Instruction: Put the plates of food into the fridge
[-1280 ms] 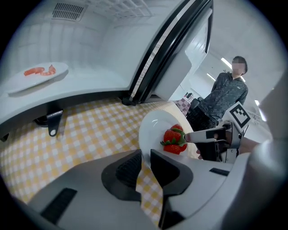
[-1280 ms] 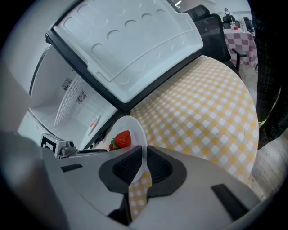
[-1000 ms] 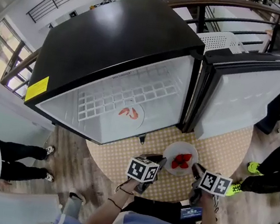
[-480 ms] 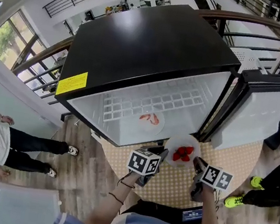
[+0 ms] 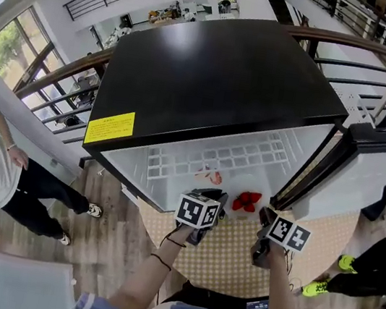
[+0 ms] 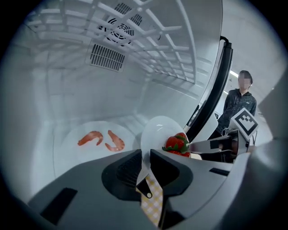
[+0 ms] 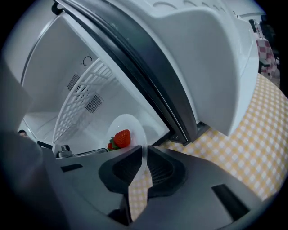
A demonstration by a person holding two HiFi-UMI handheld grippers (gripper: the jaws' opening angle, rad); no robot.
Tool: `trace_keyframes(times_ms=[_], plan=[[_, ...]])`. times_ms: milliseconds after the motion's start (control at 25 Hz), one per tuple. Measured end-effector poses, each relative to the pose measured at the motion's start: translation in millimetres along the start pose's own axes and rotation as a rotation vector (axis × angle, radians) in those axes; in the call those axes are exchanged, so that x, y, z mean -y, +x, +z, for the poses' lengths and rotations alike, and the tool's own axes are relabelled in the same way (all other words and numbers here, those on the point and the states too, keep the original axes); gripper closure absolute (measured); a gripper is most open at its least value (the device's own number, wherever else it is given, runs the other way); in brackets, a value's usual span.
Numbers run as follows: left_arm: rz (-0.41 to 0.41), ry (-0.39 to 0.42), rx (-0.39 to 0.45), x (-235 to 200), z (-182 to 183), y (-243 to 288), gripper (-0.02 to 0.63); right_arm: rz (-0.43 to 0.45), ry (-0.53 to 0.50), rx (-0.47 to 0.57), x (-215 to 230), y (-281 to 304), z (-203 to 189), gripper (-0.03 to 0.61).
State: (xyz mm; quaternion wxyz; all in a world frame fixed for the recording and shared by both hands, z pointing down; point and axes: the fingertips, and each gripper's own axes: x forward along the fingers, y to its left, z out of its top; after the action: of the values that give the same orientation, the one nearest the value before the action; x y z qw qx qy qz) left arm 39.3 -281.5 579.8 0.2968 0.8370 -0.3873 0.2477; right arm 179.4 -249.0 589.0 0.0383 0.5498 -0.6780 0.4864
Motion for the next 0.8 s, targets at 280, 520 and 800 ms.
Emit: trace_keyframes(times_ms=[280, 520, 800], plan=[[0.022, -0.040, 0.043, -13, 19, 13, 0.545, -0.031, 0.039, 0.028, 2, 18, 11, 0.531], [0.061, -0.042, 0.064, -24, 35, 21, 0.545, -0.037, 0.262, 0.037, 5, 31, 2, 0.531], [0.087, 0.070, 0.034, -26, 39, 33, 0.543, -0.048, 0.564, 0.084, 14, 37, -8, 0.535]])
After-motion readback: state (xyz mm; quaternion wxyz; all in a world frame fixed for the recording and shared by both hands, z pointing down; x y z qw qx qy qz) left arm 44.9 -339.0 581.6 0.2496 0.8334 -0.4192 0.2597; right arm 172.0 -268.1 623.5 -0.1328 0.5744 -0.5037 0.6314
